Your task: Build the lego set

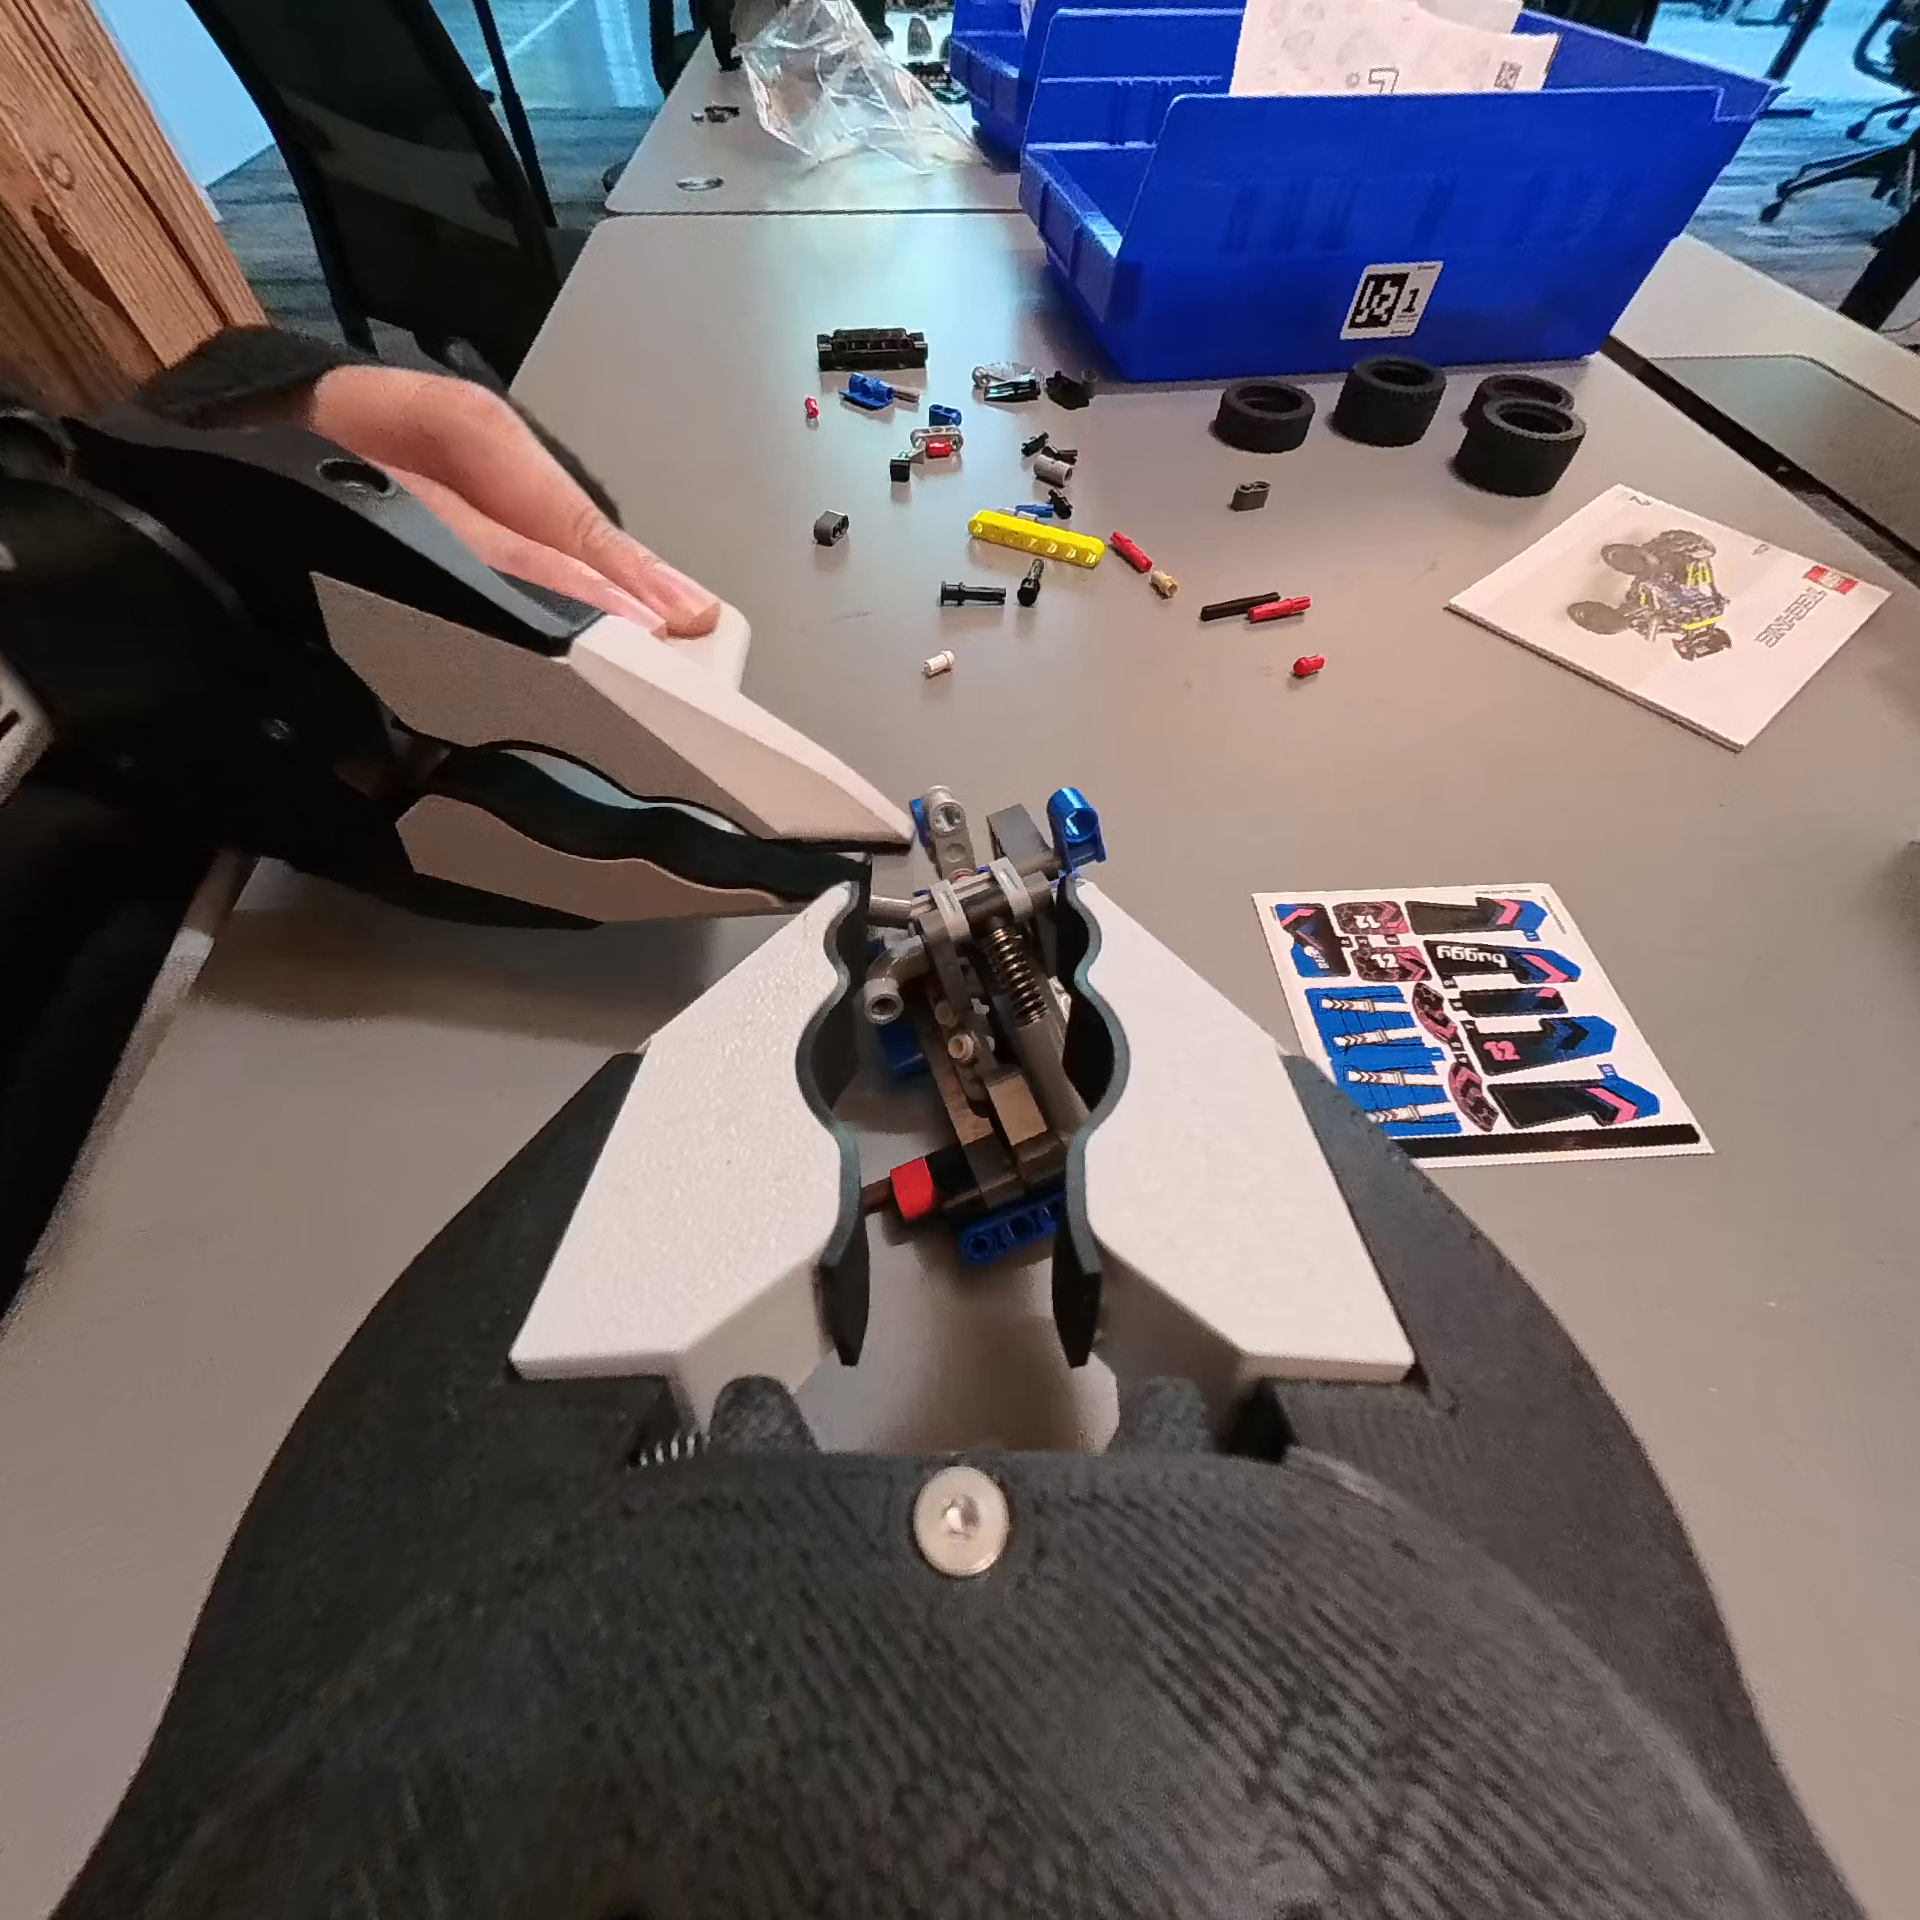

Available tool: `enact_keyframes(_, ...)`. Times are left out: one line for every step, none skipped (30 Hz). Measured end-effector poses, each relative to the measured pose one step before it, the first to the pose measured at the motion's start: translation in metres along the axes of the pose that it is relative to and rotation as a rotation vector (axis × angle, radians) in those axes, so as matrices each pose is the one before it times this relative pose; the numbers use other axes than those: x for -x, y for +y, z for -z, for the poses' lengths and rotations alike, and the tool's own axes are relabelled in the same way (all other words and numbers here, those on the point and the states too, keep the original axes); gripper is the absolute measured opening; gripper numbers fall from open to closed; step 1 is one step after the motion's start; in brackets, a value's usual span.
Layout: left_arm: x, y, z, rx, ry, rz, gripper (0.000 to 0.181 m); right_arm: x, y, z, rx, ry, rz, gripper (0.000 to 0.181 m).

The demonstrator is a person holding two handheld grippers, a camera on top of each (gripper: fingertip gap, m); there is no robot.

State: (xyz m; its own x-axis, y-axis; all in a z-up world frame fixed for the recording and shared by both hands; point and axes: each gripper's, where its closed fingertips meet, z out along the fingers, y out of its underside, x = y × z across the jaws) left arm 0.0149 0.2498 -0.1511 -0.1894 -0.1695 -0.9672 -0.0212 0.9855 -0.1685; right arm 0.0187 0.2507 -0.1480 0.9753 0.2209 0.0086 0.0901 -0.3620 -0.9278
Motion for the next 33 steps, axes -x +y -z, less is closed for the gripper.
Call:
enact_keyframes(-0.00013,-0.00063,0.00077,-0.0215,0.0108,0.0067,0.007,0.00024,0.00015,0.00013,-0.0001,-0.0035,-0.0017,0.034)
enact_keyframes(0.00005,-0.00103,0.00063,-0.0232,0.0124,0.0082,0.007,0.00056,-0.00015,0.00004,-0.0004,-0.0027,0.0020,0.034)
enact_keyframes(-0.00113,-0.00058,-0.00001,-0.0193,0.0224,0.0184,0.007,0.00038,0.00009,-0.00005,0.0000,-0.0005,0.0029,0.034)
enact_keyframes(-0.00225,0.00034,-0.00028,-0.0124,0.0317,0.0236,0.009,-0.00014,0.00006,0.00000,0.0006,0.0018,0.0012,0.033)
enact_keyframes(-0.00008,0.00052,0.00060,-0.0105,0.0175,0.0236,0.010,-0.00093,0.00022,-0.00013,0.0015,0.0072,-0.0005,0.033)
enact_keyframes(0.00057,-0.00114,0.00137,-0.0191,0.0076,0.0171,0.009,-0.00088,0.00020,-0.00020,0.0016,0.0061,-0.0005,0.033)
enact_keyframes(0.00051,-0.00112,0.00069,-0.0149,0.0026,0.0064,0.007,0.00075,0.00006,0.00000,0.0006,-0.0047,0.0015,0.032)
enact_keyframes(0.00035,-0.00034,-0.00038,-0.0024,-0.0046,-0.0104,0.007,0.00120,-0.00004,-0.00003,-0.0002,-0.0087,0.0017,0.032)
enact_keyframes(0.00057,0.00028,-0.00086,0.0085,-0.0108,-0.0231,0.006,-0.00010,-0.00003,-0.00006,-0.0001,0.0000,-0.0016,0.032)
enact_keyframes(0.00064,0.00032,-0.00068,0.0131,-0.0106,-0.0211,0.006,-0.00067,0.00001,0.00007,-0.0002,0.0031,-0.0023,0.033)
enact_keyframes(0.00021,-0.00008,-0.00030,0.0107,-0.0089,-0.0081,0.006,-0.00058,-0.00002,0.00005,-0.0004,0.0026,-0.0025,0.033)
enact_keyframes(-0.00004,-0.00006,0.00004,0.0066,-0.0077,-0.0039,0.005,0.00017,-0.00008,0.00011,-0.0002,-0.0011,0.0000,0.033)
enact_keyframes(0.00010,0.00004,0.00018,0.0038,-0.0050,-0.0062,0.005,0.00071,0.00006,0.00006,0.0004,-0.0040,0.0024,0.033)
enact_keyframes(0.00017,0.00008,0.00000,0.0025,-0.0025,-0.0067,0.005,0.00038,-0.00016,0.00010,-0.0018,-0.0017,0.0016,0.033)
enact_keyframes(0.00031,-0.00012,-0.00018,0.0001,-0.0027,-0.0033,0.005,0.00030,-0.00027,0.00017,-0.0020,-0.0020,0.0006,0.033)
enact_keyframes(0.00011,0.00008,-0.00027,-0.0010,-0.0009,0.0001,0.005,0.00040,-0.00014,0.00009,-0.0006,-0.0028,0.0003,0.034)
enact_keyframes(0.00023,0.00047,-0.00020,0.0025,-0.0010,0.0004,0.005,-0.00035,0.00012,-0.00008,0.0004,0.0020,-0.0008,0.034)
enact_keyframes(0.00010,0.00005,0.00037,0.0047,-0.0023,-0.0048,0.005,-0.00076,0.00007,-0.00012,0.0011,0.0060,-0.0004,0.033)
enact_keyframes(-0.00005,-0.00023,0.00036,0.0056,-0.0063,-0.0105,0.004,-0.00004,0.00005,-0.00010,0.0008,0.0007,-0.0027,0.033)
enact_keyframes(0.00008,-0.00004,0.00014,0.0065,-0.0084,-0.0143,0.004,0.00018,0.00004,0.00005,0.0001,-0.0029,-0.0126,0.033)
enact_keyframes(0.00009,0.00022,-0.00010,0.0047,-0.0037,-0.0070,0.004,0.00002,-0.00013,0.00012,-0.0005,-0.0027,-0.0092,0.033)
enact_keyframes(0.00012,0.00031,-0.00013,0.0019,0.0025,0.0089,0.005,-0.00021,-0.00010,-0.00009,-0.0005,0.0003,-0.0008,0.033)
enact_keyframes(0.00019,0.00003,0.00003,-0.0019,0.0022,0.0095,0.004,-0.00001,-0.00010,-0.00008,-0.0007,0.0021,0.0045,0.033)
enact_keyframes(0.00009,0.00000,0.00014,-0.0011,-0.0022,-0.0031,0.004,0.00008,-0.00013,-0.00001,-0.0012,0.0037,0.0123,0.033)
enact_keyframes(-0.00001,0.00006,-0.00007,0.0021,-0.0043,-0.0047,0.004,0.00025,-0.00002,0.00005,-0.0002,0.0034,0.0116,0.033)
enact_keyframes(-0.00001,-0.00026,-0.00021,0.0023,-0.0031,-0.0030,0.004,0.00001,0.00000,0.00004,0.0001,0.0034,0.0106,0.034)
enact_keyframes(-0.00015,-0.00021,-0.00018,0.0025,-0.0006,0.0014,0.004,0.00012,-0.00005,0.00023,-0.0010,0.0013,0.0084,0.034)
enact_keyframes(0.00018,0.00035,-0.00034,0.0061,-0.0019,0.0051,0.004,0.00092,-0.00040,0.00021,-0.0032,-0.0059,0.0043,0.037)
enact_keyframes(0.00002,-0.00007,-0.00006,0.0014,-0.0011,-0.0012,0.004,0.00032,-0.00094,0.00074,-0.0072,-0.0038,-0.0005,0.040)
enact_keyframes(-0.00028,-0.00049,0.00001,-0.0021,-0.0012,-0.0035,0.004,-0.00027,-0.00145,0.00106,-0.0119,-0.0022,-0.0033,0.040)
enact_keyframes(0.00005,-0.00004,-0.00009,0.0008,-0.0015,-0.0007,0.004,-0.00072,-0.00156,0.00140,-0.0130,-0.0003,-0.0066,0.041)
enact_keyframes(0.00000,0.00003,-0.00007,0.0008,-0.0005,-0.0002,0.004,-0.00097,-0.00162,0.00129,-0.0129,0.0002,-0.0088,0.042)
enact_keyframes(-0.00007,-0.00012,-0.00003,0.0003,-0.0004,-0.0014,0.004,-0.00028,-0.00097,0.00116,-0.0092,-0.0032,-0.0055,0.042)
